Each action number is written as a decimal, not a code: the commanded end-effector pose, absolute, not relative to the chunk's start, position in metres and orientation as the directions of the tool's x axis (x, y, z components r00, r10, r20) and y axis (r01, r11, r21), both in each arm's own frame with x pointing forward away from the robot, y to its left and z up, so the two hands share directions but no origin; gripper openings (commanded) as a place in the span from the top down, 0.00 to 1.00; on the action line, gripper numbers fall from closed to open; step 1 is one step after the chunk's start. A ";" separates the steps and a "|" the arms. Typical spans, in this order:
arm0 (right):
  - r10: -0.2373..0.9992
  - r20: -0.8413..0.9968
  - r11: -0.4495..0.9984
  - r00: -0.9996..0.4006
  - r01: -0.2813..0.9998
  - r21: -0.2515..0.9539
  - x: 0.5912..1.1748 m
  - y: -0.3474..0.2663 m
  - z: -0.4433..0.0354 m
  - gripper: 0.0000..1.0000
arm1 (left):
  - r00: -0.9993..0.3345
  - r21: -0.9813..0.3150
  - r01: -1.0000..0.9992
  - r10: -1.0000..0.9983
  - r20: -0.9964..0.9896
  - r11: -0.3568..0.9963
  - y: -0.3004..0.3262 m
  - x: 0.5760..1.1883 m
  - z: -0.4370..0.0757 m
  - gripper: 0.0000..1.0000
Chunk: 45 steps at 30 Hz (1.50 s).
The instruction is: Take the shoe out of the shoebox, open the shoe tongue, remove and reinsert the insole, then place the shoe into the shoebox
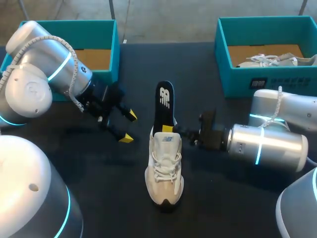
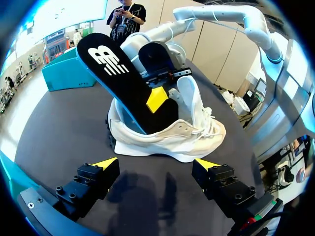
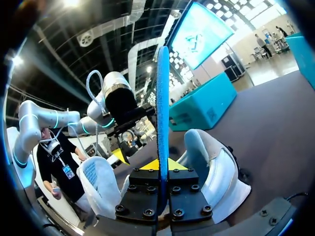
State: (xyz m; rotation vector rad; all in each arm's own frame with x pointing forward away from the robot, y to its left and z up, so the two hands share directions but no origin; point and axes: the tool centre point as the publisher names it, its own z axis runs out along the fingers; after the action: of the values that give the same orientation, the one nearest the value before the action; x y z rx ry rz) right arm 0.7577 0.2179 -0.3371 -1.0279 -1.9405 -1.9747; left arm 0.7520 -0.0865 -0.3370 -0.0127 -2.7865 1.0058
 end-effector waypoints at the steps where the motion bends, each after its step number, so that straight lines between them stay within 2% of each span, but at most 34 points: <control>1: -0.284 0.598 0.045 -0.750 0.612 0.790 0.763 0.218 -0.341 1.00 | -0.984 -0.633 -0.052 0.068 0.164 0.772 -0.087 0.752 -0.337 0.00; 3: -0.283 0.592 0.046 -0.755 0.606 0.794 0.766 0.219 -0.339 1.00 | -0.984 -0.633 -0.052 0.068 0.164 0.772 -0.087 0.752 -0.337 0.00; 4: -0.283 0.589 0.044 -0.757 0.603 0.796 0.768 0.220 -0.337 0.86 | -0.984 -0.633 -0.052 0.068 0.164 0.772 -0.087 0.752 -0.337 0.00; 6: -0.286 0.580 0.047 -0.763 0.594 0.803 0.771 0.222 -0.334 0.69 | -0.984 -0.633 -0.052 0.068 0.164 0.772 -0.087 0.752 -0.337 0.00; 13: -0.292 0.554 0.053 -0.780 0.565 0.823 0.783 0.228 -0.326 0.56 | -0.984 -0.633 -0.052 0.068 0.164 0.772 -0.087 0.752 -0.337 0.00; 27: -0.283 0.552 0.080 -0.784 0.555 0.828 0.783 0.223 -0.316 0.54 | -0.984 -0.633 -0.052 0.068 0.164 0.772 -0.087 0.752 -0.337 0.00; 34: -0.219 0.572 0.096 -0.790 0.566 0.819 0.780 0.217 -0.308 0.55 | -0.984 -0.633 -0.052 0.068 0.164 0.772 -0.087 0.752 -0.337 0.00; 40: -0.165 0.620 0.177 -0.767 0.595 0.784 0.781 0.217 -0.305 0.58 | -0.984 -0.633 -0.052 0.068 0.164 0.772 -0.087 0.752 -0.337 0.00; 44: -0.146 0.637 0.210 -0.757 0.606 0.767 0.782 0.216 -0.307 0.63 | -0.984 -0.633 -0.052 0.068 0.164 0.772 -0.087 0.752 -0.337 0.00; 45: -0.142 0.642 0.217 -0.753 0.609 0.762 0.782 0.216 -0.308 0.72 | -0.984 -0.633 -0.052 0.068 0.164 0.772 -0.087 0.752 -0.337 0.00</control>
State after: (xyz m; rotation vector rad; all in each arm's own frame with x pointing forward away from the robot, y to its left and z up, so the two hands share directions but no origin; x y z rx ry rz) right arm 0.7753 0.2156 -0.3057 -1.0591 -1.8682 -2.0477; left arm 0.7520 -0.0865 -0.3370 -0.0127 -2.7865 1.0058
